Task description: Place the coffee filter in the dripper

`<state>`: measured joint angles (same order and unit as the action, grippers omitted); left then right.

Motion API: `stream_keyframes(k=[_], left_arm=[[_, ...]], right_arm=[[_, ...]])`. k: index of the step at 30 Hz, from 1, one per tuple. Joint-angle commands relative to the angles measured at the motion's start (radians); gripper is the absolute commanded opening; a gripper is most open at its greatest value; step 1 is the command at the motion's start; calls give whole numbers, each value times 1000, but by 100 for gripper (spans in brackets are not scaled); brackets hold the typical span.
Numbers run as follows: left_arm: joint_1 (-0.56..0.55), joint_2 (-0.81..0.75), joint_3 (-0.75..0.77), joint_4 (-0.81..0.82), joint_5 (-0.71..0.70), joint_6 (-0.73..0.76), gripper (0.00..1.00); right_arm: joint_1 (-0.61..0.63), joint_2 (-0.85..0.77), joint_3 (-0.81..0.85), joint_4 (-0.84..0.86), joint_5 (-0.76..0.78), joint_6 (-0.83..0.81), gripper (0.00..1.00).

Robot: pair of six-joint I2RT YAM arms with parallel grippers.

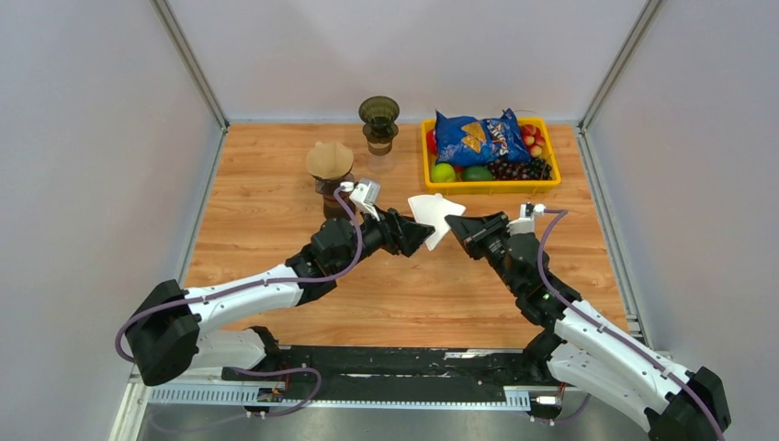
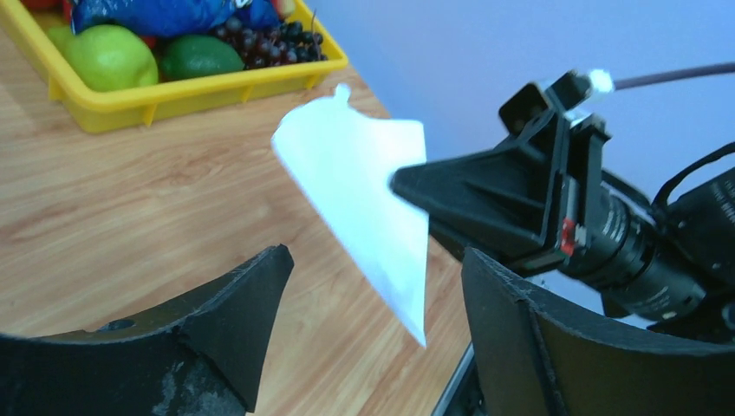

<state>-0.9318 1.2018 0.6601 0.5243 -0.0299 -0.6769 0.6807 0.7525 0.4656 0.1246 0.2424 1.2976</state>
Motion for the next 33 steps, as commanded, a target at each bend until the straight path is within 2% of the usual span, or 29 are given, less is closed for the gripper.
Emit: stream_keyframes(k=[1, 6, 16, 20, 25, 27, 28, 30, 31, 33], left_arm=[[-5, 38, -17, 218, -1, -52, 79], [-7, 75, -25, 248, 21, -72, 65], [-13, 105, -33, 241, 68, -95, 60], [-16, 107, -37, 243, 78, -102, 44], [-17, 103, -47, 246, 92, -112, 12], [-16, 101, -50, 248, 100, -107, 2], [-16, 98, -51, 250, 105, -99, 1], [-16, 90, -52, 251, 112, -72, 0], [-16, 86, -54, 245, 117, -56, 0], [-15, 68, -50, 207, 144, 11, 0]], right_arm=[[40, 11, -16, 75, 52, 64, 12], [60, 38, -19, 91, 59, 75, 12], [81, 29, -28, 109, 96, 87, 13], [86, 24, -29, 110, 102, 84, 13], [86, 21, -31, 110, 103, 80, 15], [86, 23, -28, 108, 97, 69, 17], [86, 24, -26, 105, 93, 62, 18], [86, 22, -26, 96, 89, 51, 22], [86, 20, -24, 85, 86, 36, 27], [86, 10, -16, 52, 76, -7, 45]])
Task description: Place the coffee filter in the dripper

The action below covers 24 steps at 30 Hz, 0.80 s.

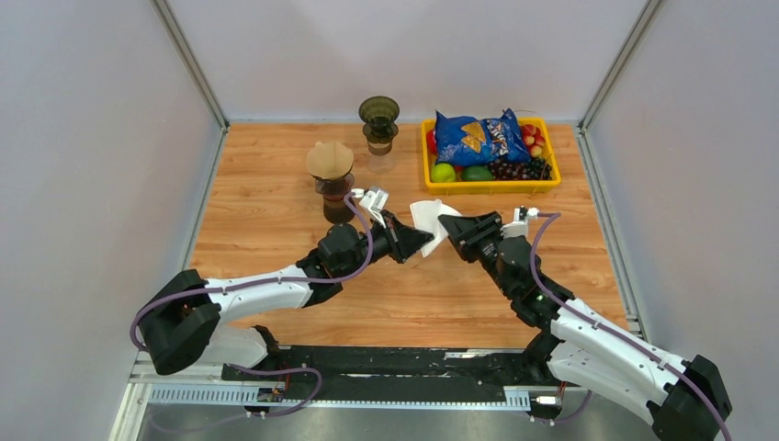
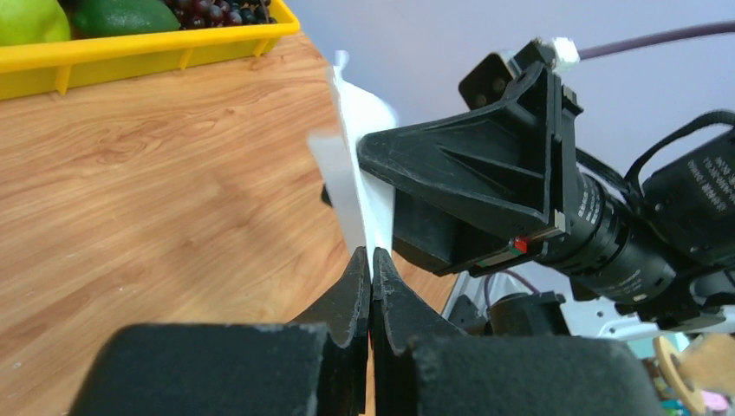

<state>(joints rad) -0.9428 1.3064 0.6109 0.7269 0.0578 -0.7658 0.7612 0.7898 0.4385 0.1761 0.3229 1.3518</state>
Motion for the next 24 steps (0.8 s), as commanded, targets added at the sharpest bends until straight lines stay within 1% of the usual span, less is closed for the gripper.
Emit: stream_keyframes(k=[1, 2, 3, 4, 5, 6, 7, 8, 10, 11, 12, 13, 15, 16, 17, 20, 22, 24], left_arm=[[-2, -53, 4, -22, 71, 156, 0], [4, -65, 15, -86, 76, 190, 0], [8, -88, 21, -124, 81, 257, 0], [20, -98, 32, -201, 83, 291, 0], [30, -118, 36, -235, 85, 348, 0], [60, -127, 38, -289, 98, 375, 0], [77, -143, 39, -312, 141, 431, 0], [117, -148, 38, -353, 230, 458, 0], [174, -154, 42, -411, 359, 567, 0], [188, -154, 53, -432, 391, 588, 0], [210, -154, 61, -486, 457, 639, 0], [217, -155, 80, -523, 484, 672, 0], [225, -156, 107, -678, 552, 775, 0], [226, -161, 115, -719, 585, 837, 0], [227, -166, 124, -779, 597, 858, 0], [232, -194, 134, -854, 631, 913, 0], [237, -203, 149, -901, 594, 904, 0], [242, -200, 156, -913, 604, 888, 0]], right_arm=[[6, -35, 13, -18, -8, -96, 54], [6, -49, 16, -47, -3, -132, 62], [6, -64, 22, -84, 8, -172, 69], [6, -81, 28, -120, 19, -224, 75], [5, -100, 38, -154, 33, -289, 81], [4, -115, 49, -187, 42, -403, 86], [4, -130, 61, -215, 42, -502, 94], [4, -139, 75, -233, 27, -618, 99], [4, -136, 105, -267, -12, -817, 100], [4, -127, 129, -291, -13, -881, 100], [4, -114, 143, -312, -7, -937, 100], [4, -106, 150, -323, -6, -992, 100], [4, -93, 167, -335, -22, -1076, 100], [5, -94, 168, -337, -43, -1106, 100], [4, -94, 164, -335, -69, -1131, 100], [4, -87, 146, -336, -166, -1199, 100], [4, -78, 134, -339, -240, -1229, 100], [4, -69, 130, -333, -302, -1235, 100]])
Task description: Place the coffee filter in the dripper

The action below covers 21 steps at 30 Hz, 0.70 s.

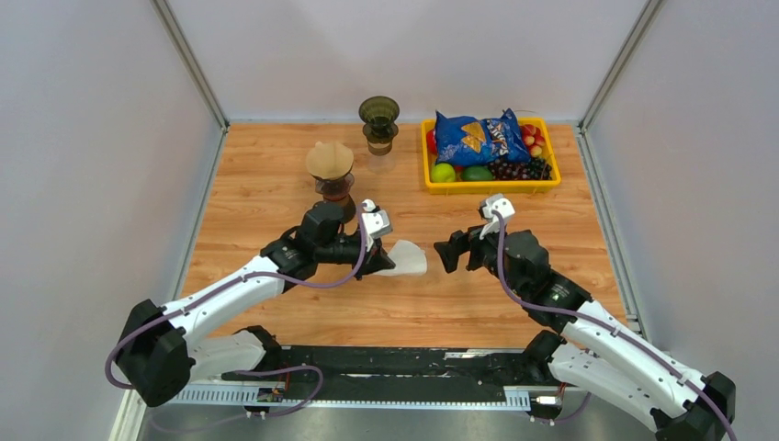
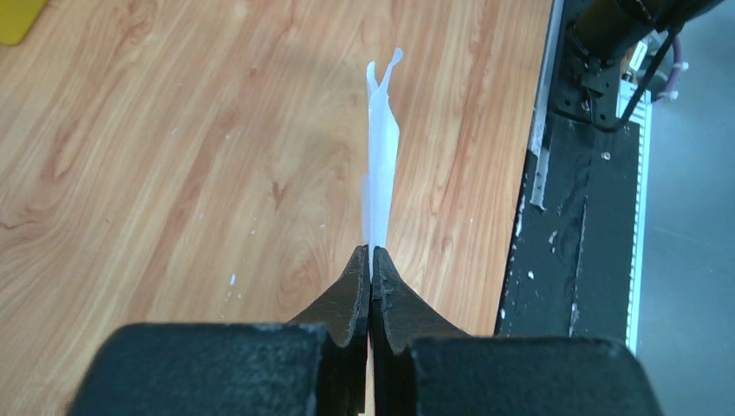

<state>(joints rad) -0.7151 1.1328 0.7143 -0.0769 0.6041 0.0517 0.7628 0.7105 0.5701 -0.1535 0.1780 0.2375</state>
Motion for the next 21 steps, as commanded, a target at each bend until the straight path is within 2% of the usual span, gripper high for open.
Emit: stream_keyframes(k=[1, 8, 11, 17, 21], left_arm=[[15, -25, 50, -105, 69, 67, 0], [16, 2, 33, -91, 73, 17, 0], [16, 7, 33, -65, 68, -3, 0], [16, -18, 12, -27, 83, -29, 0], [17, -38, -9, 4, 73, -44, 0]], right_arm=[[3, 13, 0, -3, -198, -120, 100], [2, 3, -21, 1, -255, -86, 100], [3, 15, -30, -9, -235, -43, 100], [3, 56, -37, -29, -2, 23, 100], [3, 108, -21, -28, -113, 9, 100]])
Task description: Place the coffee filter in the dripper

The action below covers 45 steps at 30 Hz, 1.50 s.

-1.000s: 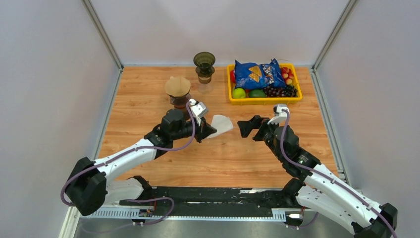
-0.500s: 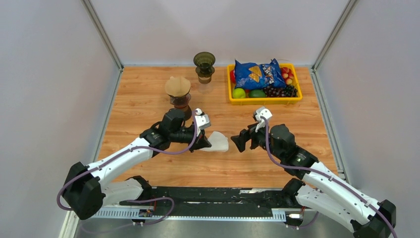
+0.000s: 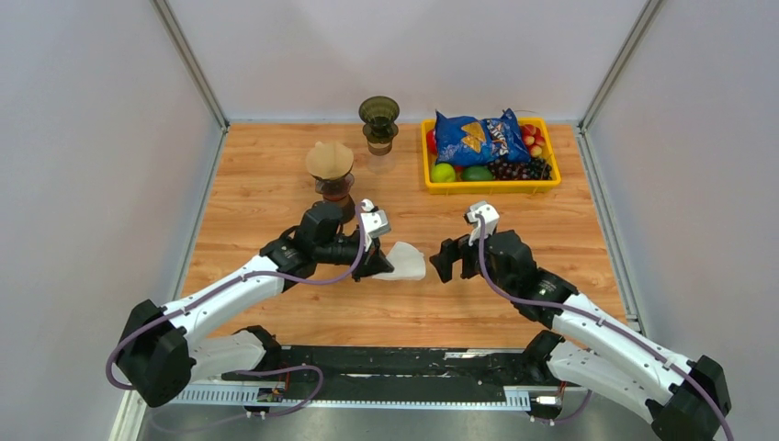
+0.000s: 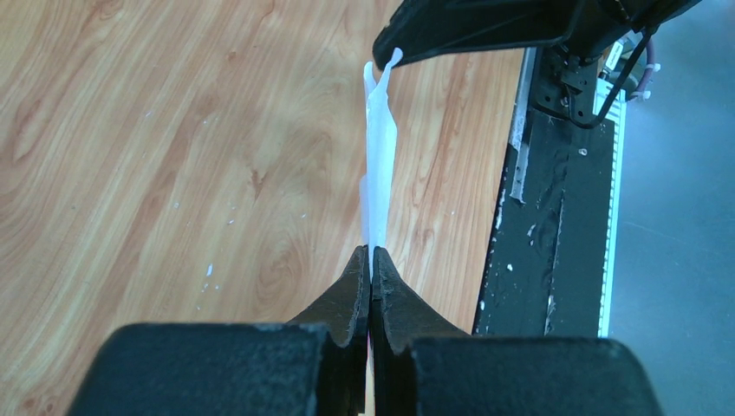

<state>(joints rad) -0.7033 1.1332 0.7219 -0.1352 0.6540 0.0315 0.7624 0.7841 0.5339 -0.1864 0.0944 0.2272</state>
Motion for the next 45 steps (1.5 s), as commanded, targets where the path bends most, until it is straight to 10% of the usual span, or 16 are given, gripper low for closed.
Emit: stream_keyframes(k=[1, 45], left_arm=[[4, -41, -18, 66, 21, -25, 0], [4, -3, -7, 58, -13, -65, 0]], right_arm=[[3, 47, 22, 4, -68, 14, 100], [3, 90, 71, -2, -152, 18, 100]])
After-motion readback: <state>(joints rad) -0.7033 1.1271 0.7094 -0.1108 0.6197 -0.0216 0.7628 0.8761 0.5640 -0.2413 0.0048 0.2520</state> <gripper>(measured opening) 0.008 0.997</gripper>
